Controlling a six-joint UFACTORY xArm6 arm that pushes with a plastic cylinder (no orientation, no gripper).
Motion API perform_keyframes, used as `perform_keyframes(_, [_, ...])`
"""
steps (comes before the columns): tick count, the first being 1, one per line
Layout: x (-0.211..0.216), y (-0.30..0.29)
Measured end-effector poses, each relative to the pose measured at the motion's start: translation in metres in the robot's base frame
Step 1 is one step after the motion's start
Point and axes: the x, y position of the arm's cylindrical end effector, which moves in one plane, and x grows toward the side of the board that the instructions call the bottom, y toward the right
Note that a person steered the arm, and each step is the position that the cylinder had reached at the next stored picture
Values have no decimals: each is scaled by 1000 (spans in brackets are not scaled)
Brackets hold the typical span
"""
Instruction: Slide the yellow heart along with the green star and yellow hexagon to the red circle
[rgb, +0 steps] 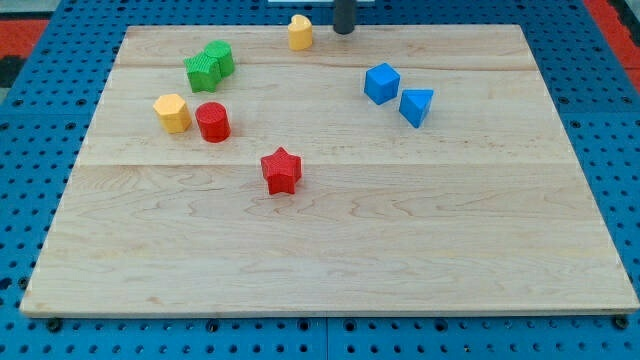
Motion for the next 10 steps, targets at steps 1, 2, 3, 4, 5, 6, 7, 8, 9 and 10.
perform_keyframes(1, [1, -92])
perform_keyframes(2, [2, -182])
perform_keyframes(3, [12, -225])
perform_keyframes(4, [-1, -224])
perform_keyframes(5, [3, -200])
perform_keyframes(6, [30, -168])
perform_keyframes(7, [72, -177])
perform_keyframes(8, [92, -176])
perform_keyframes(9, [100, -184])
perform_keyframes(10, [137, -187])
